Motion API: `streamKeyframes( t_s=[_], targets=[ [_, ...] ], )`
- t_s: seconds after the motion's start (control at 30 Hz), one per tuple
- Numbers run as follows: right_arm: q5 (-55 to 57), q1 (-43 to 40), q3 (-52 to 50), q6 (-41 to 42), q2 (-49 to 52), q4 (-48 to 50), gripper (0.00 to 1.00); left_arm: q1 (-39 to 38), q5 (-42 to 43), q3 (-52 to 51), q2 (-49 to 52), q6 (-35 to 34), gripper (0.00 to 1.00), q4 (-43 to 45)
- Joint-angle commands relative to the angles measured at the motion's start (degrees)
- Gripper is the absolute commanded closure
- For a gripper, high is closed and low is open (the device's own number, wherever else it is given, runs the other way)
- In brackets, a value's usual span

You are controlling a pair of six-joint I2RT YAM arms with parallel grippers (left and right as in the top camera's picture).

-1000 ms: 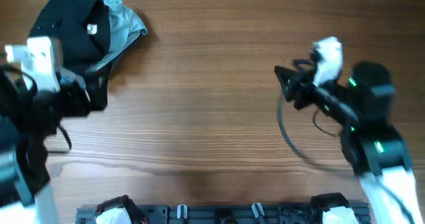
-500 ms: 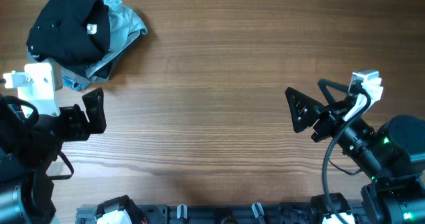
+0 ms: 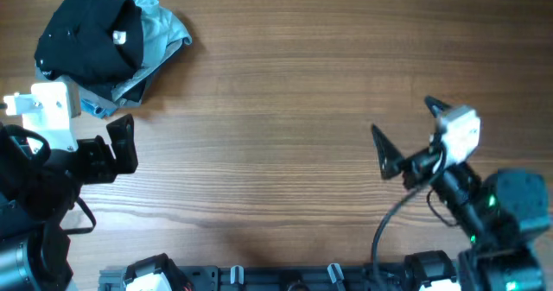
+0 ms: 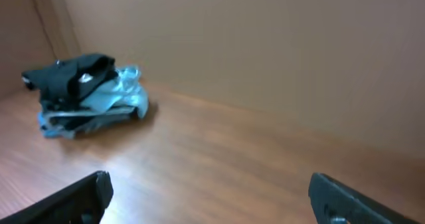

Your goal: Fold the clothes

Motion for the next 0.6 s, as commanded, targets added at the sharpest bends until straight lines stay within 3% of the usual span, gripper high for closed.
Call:
streamKeyframes(
  t_s=[0.0, 0.17, 0.47, 0.57],
  targets=[
    [1.01, -0.02, -12.02, -3.85, -11.69, 4.31, 0.0, -0.24, -0.15, 0.0, 0.02, 1.07, 0.0, 0.17],
    [7.63, -0.07, -27.04, 9.75, -29.57, 7.08, 0.0, -0.24, -0.15, 0.0, 0.02, 1.07, 0.0, 0.17],
    [8.04, -0.04, -41.38, 10.86, -29.35, 17.18, 0.0, -0.24, -0.15, 0.0, 0.02, 1.07, 0.0, 0.17],
    [8.09, -0.04, -41.92, 10.29, -29.38, 18.78, 0.0, -0.24, -0.15, 0.0, 0.02, 1.07, 0.0, 0.17]
  ],
)
